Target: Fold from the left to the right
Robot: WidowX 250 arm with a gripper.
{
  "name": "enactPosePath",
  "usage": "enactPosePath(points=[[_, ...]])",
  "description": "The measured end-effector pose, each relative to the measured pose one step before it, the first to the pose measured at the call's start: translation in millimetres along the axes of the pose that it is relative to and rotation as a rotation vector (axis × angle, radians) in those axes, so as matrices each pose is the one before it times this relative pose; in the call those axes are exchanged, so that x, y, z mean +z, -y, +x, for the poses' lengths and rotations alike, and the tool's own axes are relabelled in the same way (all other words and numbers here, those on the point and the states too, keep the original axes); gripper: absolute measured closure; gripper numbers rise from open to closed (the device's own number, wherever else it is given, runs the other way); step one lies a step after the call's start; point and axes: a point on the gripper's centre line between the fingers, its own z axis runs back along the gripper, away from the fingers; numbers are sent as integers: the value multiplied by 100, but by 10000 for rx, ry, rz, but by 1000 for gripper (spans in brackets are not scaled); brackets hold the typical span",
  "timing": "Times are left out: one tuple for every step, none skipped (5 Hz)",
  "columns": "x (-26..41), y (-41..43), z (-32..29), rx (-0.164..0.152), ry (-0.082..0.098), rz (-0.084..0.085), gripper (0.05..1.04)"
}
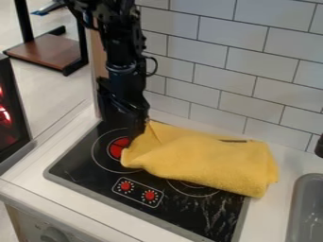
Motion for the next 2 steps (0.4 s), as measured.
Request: enactPosePath(points=[[-934, 20, 182, 217, -158, -57, 83], [-892, -204, 101, 287, -212, 225, 83]])
